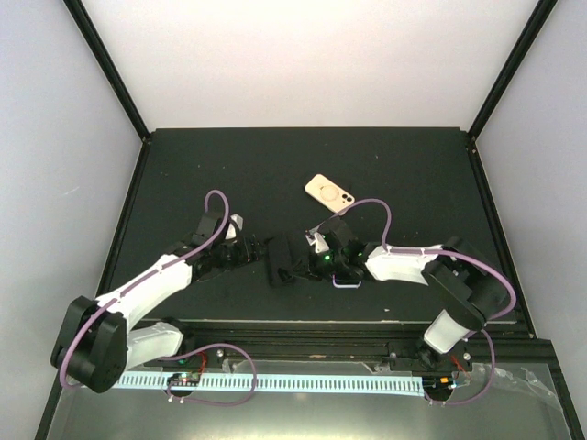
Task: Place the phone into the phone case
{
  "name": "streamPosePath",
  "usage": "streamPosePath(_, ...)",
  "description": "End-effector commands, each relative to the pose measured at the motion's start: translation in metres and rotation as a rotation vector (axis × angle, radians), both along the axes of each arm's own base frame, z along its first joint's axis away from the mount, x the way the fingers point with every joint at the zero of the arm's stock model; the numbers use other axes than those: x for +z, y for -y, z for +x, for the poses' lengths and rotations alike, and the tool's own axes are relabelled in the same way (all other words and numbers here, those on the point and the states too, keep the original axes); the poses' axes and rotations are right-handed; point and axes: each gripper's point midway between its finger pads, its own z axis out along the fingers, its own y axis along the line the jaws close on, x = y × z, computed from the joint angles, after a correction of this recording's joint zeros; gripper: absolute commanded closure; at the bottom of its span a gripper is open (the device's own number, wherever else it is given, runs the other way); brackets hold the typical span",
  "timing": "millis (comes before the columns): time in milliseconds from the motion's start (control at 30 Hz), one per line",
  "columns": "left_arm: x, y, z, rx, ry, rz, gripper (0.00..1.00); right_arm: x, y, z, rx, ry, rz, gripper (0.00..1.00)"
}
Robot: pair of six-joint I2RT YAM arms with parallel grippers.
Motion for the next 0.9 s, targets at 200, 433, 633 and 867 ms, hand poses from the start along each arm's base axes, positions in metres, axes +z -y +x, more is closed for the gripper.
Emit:
streamPosePath(200,-0.037,0.007,0.007,-0.024,-0.040,0.006,0.32,-0.004,-0.011,0.003,0.049,0.010,0.041,0.99)
streamPosePath(433,-0.046,0.016,0.014,-0.041,-0.031,-0.029,0.34,-0.016,-0.010,0.002,0.044,0.003,0.041,0.99)
streamPosePath(633,-0.054,0.017,0.013,-0.042,-0.048,-0.030,0.42,-0.030,-0.007,0.001,0.042,-0.017,0.026,0.99)
streamPosePath(867,-0.060,0.016,0.007,-0.040,-0.067,-0.031,0.56,-0.036,-0.002,0.001,0.037,-0.009,-0.008,0.95)
